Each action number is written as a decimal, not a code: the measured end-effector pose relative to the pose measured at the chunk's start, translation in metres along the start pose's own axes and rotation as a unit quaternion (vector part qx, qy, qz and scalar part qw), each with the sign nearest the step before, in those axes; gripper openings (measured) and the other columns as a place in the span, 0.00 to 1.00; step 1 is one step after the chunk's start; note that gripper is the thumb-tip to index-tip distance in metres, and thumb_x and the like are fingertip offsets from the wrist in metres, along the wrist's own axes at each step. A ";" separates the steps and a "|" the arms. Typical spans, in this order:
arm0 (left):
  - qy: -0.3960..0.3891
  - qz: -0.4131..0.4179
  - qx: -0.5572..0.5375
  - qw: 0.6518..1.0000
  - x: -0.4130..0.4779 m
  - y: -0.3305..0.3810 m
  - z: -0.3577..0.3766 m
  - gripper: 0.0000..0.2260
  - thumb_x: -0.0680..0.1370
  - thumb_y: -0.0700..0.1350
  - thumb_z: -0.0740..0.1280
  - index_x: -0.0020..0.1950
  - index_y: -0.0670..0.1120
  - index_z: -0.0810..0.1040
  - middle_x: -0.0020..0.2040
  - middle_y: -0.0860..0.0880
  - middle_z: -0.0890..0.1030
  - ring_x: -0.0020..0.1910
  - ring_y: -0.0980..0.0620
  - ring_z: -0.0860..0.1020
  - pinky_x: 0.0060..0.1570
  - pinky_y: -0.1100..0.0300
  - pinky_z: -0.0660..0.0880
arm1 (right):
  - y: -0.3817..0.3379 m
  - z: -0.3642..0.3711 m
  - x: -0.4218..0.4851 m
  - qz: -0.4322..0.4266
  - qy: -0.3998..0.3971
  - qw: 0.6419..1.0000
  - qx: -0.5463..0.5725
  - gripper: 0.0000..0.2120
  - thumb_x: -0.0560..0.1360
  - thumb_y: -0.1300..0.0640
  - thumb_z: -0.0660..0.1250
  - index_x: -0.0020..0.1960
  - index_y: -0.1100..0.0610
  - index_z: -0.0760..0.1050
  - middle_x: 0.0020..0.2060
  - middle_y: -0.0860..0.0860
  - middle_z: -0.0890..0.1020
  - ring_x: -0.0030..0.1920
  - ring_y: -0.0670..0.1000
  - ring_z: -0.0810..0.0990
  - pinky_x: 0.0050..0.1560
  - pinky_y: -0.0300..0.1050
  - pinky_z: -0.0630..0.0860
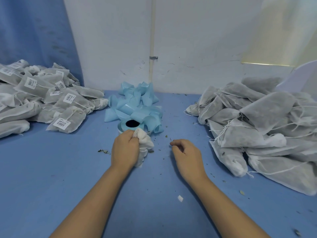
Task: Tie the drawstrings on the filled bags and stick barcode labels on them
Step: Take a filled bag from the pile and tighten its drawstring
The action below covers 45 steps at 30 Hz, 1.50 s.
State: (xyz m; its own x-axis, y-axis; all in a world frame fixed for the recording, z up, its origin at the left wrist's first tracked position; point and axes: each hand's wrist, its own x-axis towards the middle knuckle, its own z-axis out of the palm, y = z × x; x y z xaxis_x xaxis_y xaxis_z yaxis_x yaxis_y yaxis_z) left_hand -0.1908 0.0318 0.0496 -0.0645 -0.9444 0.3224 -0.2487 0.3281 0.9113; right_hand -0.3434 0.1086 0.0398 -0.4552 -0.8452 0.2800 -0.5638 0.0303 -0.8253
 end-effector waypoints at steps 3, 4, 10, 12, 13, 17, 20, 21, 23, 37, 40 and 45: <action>-0.040 -0.024 -0.033 0.998 -0.002 0.003 0.000 0.06 0.64 0.42 0.54 0.32 0.43 0.69 0.29 0.47 0.71 0.32 0.41 0.71 0.35 0.47 0.66 | 0.000 0.000 0.001 0.005 -0.001 1.000 -0.009 0.11 0.77 0.60 0.61 0.57 0.55 0.78 0.51 0.44 0.77 0.48 0.40 0.73 0.44 0.24 0.64; -0.061 -0.022 -0.050 0.997 -0.002 0.003 0.000 0.10 0.64 0.42 0.54 0.36 0.42 0.74 0.31 0.45 0.75 0.34 0.40 0.73 0.36 0.45 0.68 | 0.000 0.000 0.001 0.003 0.001 1.000 -0.011 0.12 0.76 0.61 0.61 0.57 0.55 0.77 0.52 0.45 0.77 0.46 0.38 0.73 0.44 0.23 0.65; -0.157 -0.023 -0.148 0.976 -0.007 0.014 0.006 0.15 0.66 0.33 0.56 0.42 0.42 0.82 0.37 0.48 0.82 0.39 0.54 0.78 0.39 0.68 0.74 | 0.001 0.000 0.003 0.026 0.023 0.999 0.040 0.12 0.77 0.60 0.62 0.60 0.54 0.74 0.48 0.47 0.82 0.43 0.37 0.75 0.40 0.23 0.67; -0.187 -0.020 -0.161 0.969 -0.011 0.017 0.011 0.18 0.61 0.36 0.56 0.41 0.45 0.82 0.37 0.50 0.82 0.40 0.56 0.79 0.39 0.67 0.75 | 0.003 0.000 0.004 0.043 0.019 0.998 0.051 0.14 0.78 0.58 0.62 0.63 0.54 0.71 0.46 0.46 0.82 0.42 0.38 0.76 0.39 0.23 0.67; -0.198 -0.014 -0.163 0.967 -0.013 0.019 0.014 0.19 0.59 0.37 0.56 0.42 0.46 0.82 0.38 0.50 0.83 0.40 0.56 0.79 0.40 0.67 0.75 | 0.003 0.000 0.004 0.047 0.025 0.997 0.064 0.14 0.78 0.58 0.62 0.64 0.54 0.70 0.46 0.46 0.82 0.42 0.38 0.76 0.39 0.23 0.67; -0.216 0.005 -0.165 0.962 -0.017 0.022 0.022 0.20 0.59 0.37 0.56 0.43 0.47 0.82 0.41 0.51 0.84 0.42 0.59 0.80 0.43 0.69 0.74 | 0.001 -0.003 0.005 0.035 0.112 0.988 0.105 0.15 0.76 0.58 0.68 0.60 0.53 0.69 0.53 0.48 0.76 0.46 0.41 0.76 0.41 0.25 0.70; -0.221 -0.008 -0.169 0.961 -0.016 0.020 0.022 0.21 0.59 0.37 0.56 0.44 0.47 0.82 0.42 0.52 0.84 0.43 0.61 0.80 0.42 0.71 0.73 | 0.000 -0.005 0.005 0.015 0.122 0.982 0.141 0.13 0.73 0.62 0.70 0.55 0.52 0.72 0.49 0.46 0.78 0.47 0.41 0.78 0.41 0.27 0.71; -0.224 -0.010 -0.168 0.960 -0.016 0.019 0.021 0.21 0.59 0.37 0.56 0.44 0.47 0.82 0.42 0.52 0.84 0.42 0.61 0.80 0.42 0.71 0.73 | 0.000 -0.006 0.004 0.009 0.103 0.984 0.148 0.13 0.73 0.64 0.69 0.55 0.52 0.74 0.48 0.44 0.79 0.48 0.39 0.78 0.43 0.26 0.72; -0.232 -0.011 -0.166 0.958 -0.016 0.018 0.021 0.22 0.59 0.37 0.56 0.46 0.45 0.83 0.44 0.47 0.84 0.43 0.59 0.80 0.42 0.70 0.74 | 0.000 -0.005 0.002 -0.003 0.056 0.990 0.133 0.13 0.74 0.63 0.69 0.56 0.52 0.77 0.49 0.40 0.80 0.52 0.38 0.78 0.49 0.29 0.73; -0.247 -0.024 -0.168 0.954 -0.014 0.016 0.020 0.21 0.61 0.37 0.56 0.47 0.43 0.83 0.42 0.47 0.83 0.39 0.58 0.79 0.37 0.69 0.73 | -0.005 -0.004 0.003 -0.027 0.024 0.986 0.161 0.15 0.77 0.63 0.65 0.43 0.43 0.79 0.37 0.33 0.82 0.40 0.34 0.79 0.42 0.26 0.71; -0.237 -0.024 -0.166 0.957 -0.015 0.017 0.020 0.20 0.62 0.37 0.56 0.47 0.41 0.82 0.42 0.46 0.82 0.40 0.58 0.79 0.39 0.70 0.73 | -0.004 -0.005 0.003 -0.016 0.045 0.985 0.164 0.14 0.77 0.62 0.65 0.42 0.44 0.79 0.36 0.35 0.83 0.39 0.35 0.79 0.41 0.25 0.70; -0.204 -0.029 -0.168 0.964 -0.015 0.019 0.020 0.22 0.70 0.27 0.55 0.48 0.46 0.82 0.45 0.52 0.82 0.45 0.58 0.79 0.44 0.69 0.73 | 0.002 -0.007 0.006 0.029 0.144 0.972 0.184 0.06 0.76 0.59 0.66 0.45 0.50 0.80 0.43 0.45 0.81 0.39 0.38 0.76 0.41 0.27 0.70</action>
State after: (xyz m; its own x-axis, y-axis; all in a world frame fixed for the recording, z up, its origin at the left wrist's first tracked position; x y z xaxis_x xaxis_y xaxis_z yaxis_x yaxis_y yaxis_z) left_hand -0.2137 0.0514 0.0568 -0.4522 -0.8684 0.2035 0.0588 0.1986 0.9783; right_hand -0.3521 0.1072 0.0437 -0.6826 -0.6616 0.3104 -0.2714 -0.1649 -0.9482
